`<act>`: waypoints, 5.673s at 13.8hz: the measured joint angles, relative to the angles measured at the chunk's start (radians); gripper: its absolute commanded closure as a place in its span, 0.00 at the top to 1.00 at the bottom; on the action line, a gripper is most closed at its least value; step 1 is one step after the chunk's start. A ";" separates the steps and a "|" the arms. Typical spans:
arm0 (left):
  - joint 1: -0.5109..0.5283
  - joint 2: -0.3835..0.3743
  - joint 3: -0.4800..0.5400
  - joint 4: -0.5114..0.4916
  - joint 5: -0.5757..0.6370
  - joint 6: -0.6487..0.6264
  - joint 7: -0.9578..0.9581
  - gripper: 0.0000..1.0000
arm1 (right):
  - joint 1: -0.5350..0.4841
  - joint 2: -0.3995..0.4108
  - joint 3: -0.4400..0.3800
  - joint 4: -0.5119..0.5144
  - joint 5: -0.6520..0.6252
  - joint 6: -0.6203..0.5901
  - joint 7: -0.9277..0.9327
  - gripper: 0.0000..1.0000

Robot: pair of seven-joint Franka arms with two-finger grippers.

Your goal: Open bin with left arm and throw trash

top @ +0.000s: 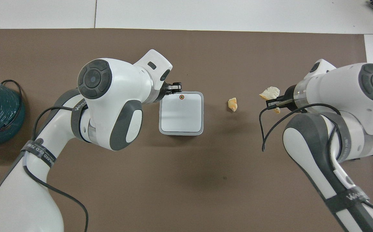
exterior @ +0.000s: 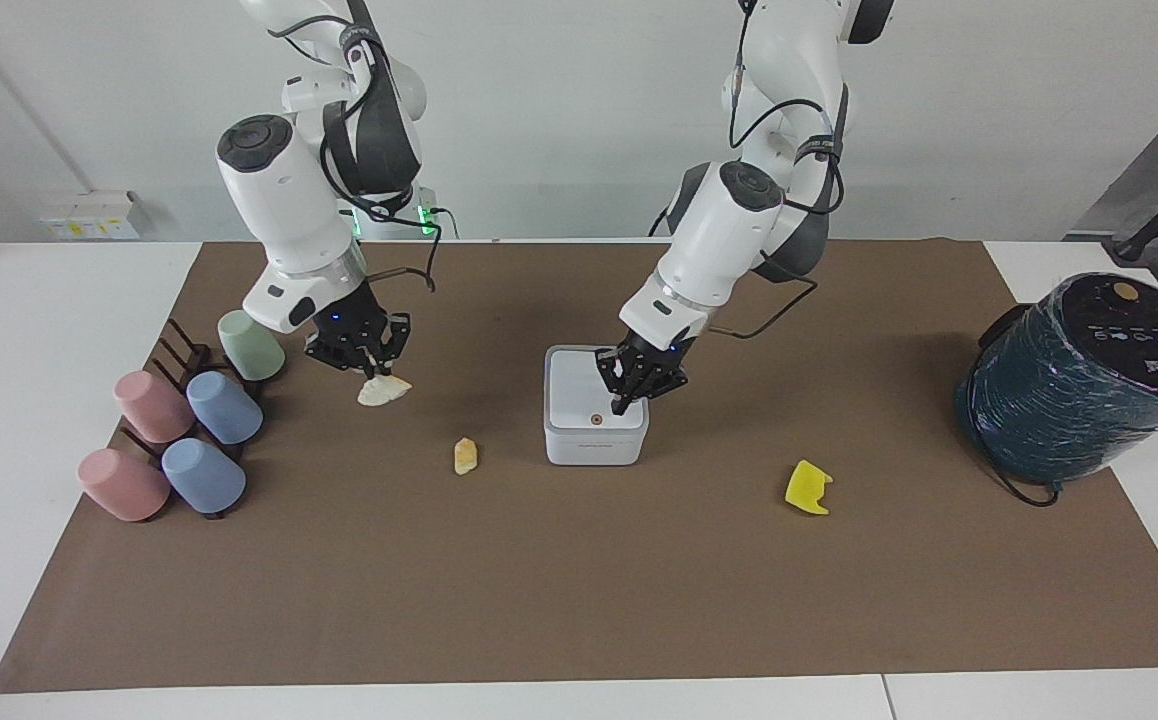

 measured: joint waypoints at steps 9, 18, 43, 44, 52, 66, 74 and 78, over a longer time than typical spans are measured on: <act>-0.026 0.048 0.000 -0.002 -0.001 0.039 -0.011 0.00 | 0.021 -0.034 0.017 0.006 0.000 -0.034 0.103 0.00; -0.007 0.044 0.017 0.099 -0.001 -0.114 -0.011 0.00 | 0.038 -0.041 0.023 0.008 -0.001 -0.034 0.139 0.00; 0.364 0.000 0.037 0.189 0.238 -0.386 0.151 1.00 | 0.258 0.329 0.124 0.269 0.001 0.113 0.053 0.12; 0.367 0.004 0.037 0.168 0.238 -0.349 0.159 1.00 | 0.258 0.329 0.124 0.268 0.001 0.109 0.052 0.18; 0.372 0.156 0.034 0.032 0.238 -0.007 0.304 1.00 | 0.261 0.329 0.124 0.268 0.001 0.107 0.052 1.00; 0.367 0.151 0.016 -0.109 0.238 0.100 0.502 0.75 | 0.088 0.211 0.102 0.267 0.001 0.054 0.061 1.00; 0.365 0.140 0.015 -0.110 0.238 0.100 0.505 0.00 | 0.019 0.258 0.101 0.054 -0.021 0.248 0.116 1.00; 0.365 0.136 0.015 -0.083 0.238 0.072 0.505 0.00 | 0.038 0.364 0.105 0.048 -0.026 0.332 0.116 1.00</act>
